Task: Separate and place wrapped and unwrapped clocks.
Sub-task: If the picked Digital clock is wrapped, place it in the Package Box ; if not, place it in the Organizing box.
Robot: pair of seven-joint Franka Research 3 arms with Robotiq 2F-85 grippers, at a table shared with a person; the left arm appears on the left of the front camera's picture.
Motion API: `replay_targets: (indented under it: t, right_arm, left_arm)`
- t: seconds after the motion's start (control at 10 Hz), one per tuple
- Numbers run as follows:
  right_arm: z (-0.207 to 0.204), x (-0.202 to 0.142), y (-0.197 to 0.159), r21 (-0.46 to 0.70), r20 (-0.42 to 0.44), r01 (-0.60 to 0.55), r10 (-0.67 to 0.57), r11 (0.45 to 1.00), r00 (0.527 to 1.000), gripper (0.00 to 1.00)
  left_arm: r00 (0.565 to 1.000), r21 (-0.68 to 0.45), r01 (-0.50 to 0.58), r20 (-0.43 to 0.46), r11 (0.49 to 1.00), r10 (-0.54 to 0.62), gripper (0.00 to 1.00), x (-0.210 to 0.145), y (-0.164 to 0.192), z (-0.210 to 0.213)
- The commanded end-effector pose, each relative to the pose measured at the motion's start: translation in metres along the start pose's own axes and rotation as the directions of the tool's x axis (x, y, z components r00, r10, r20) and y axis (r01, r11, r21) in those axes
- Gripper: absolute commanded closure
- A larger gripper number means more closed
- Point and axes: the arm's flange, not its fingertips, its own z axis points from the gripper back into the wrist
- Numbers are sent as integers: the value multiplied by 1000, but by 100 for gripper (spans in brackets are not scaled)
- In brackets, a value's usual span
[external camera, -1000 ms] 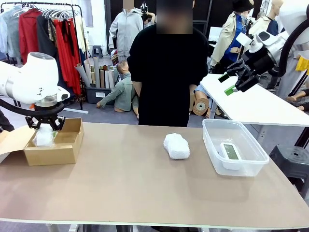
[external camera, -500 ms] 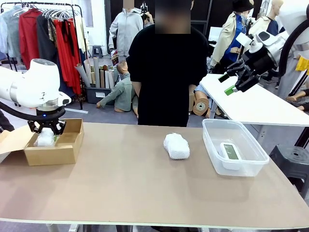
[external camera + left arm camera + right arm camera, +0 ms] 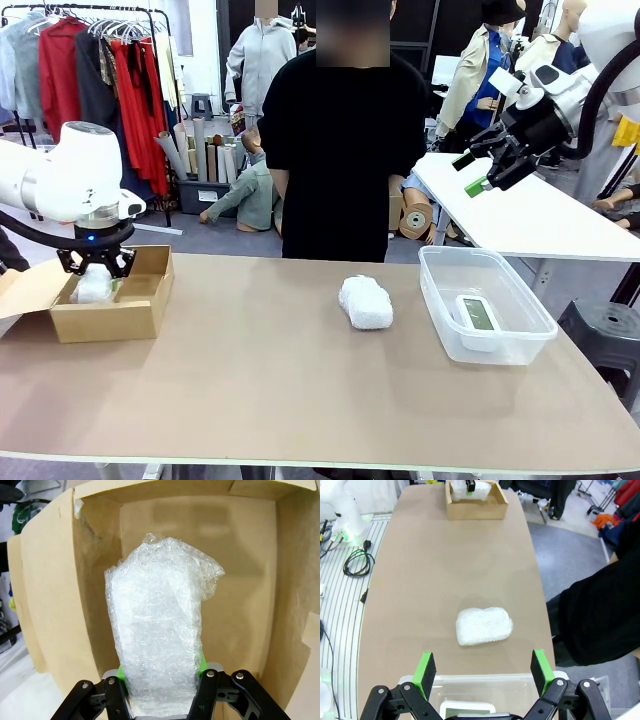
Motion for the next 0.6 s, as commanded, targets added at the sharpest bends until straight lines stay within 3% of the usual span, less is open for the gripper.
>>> replay_targets:
  t: [0.0, 0.2, 0.3, 0.5]
  right_arm:
    - [1, 1, 0, -1, 0, -2, 2, 1000, 1000, 0]
    - [1, 1, 0, -1, 0, -2, 2, 1000, 1000, 0]
    - [1, 1, 0, -1, 0, -2, 2, 1000, 1000, 0]
    - [1, 1, 0, -1, 0, -2, 2, 1000, 1000, 0]
  left_arm:
    - [1000, 2, -7, -14, 1000, 7, 100, 7, 3, -2]
    - [1000, 9, -9, -17, 1000, 10, 100, 8, 4, -4]
    - [1000, 13, -10, -20, 1000, 10, 87, 9, 5, -4]
    - [1000, 11, -12, -21, 1000, 12, 49, 11, 5, -4]
